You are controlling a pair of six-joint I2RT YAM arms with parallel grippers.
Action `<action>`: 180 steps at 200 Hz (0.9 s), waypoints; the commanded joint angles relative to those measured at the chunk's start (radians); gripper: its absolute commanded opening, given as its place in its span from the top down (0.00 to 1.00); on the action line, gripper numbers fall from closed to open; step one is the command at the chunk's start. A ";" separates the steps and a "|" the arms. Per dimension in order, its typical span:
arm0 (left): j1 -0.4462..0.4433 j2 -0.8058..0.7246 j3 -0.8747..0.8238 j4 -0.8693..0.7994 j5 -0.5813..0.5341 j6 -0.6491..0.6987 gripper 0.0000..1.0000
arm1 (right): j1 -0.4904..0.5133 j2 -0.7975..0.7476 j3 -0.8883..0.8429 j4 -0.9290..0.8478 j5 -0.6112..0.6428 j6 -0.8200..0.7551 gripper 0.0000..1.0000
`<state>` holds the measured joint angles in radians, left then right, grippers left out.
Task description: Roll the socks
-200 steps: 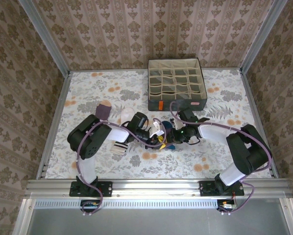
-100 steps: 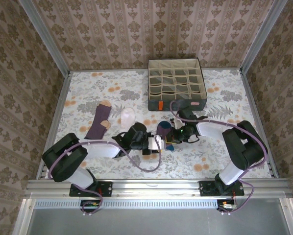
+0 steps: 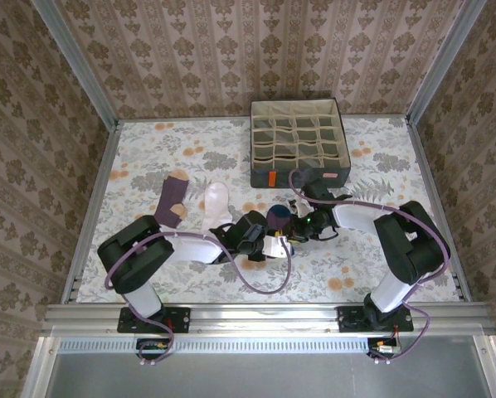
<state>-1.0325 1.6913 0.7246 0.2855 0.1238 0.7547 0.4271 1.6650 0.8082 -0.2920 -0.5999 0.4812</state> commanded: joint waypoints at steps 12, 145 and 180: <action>0.039 0.083 0.045 -0.190 0.054 -0.047 0.81 | 0.009 0.071 -0.051 -0.138 0.054 -0.050 0.84; 0.110 0.258 0.248 -0.551 0.459 -0.215 0.89 | -0.022 -0.326 -0.189 -0.014 0.131 -0.021 0.52; 0.128 0.259 0.248 -0.530 0.513 -0.271 0.89 | -0.024 -0.392 -0.213 -0.029 0.182 -0.004 0.53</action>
<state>-0.9054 1.8713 1.0218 -0.0311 0.5934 0.5739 0.4004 1.3125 0.6170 -0.2829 -0.4747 0.4530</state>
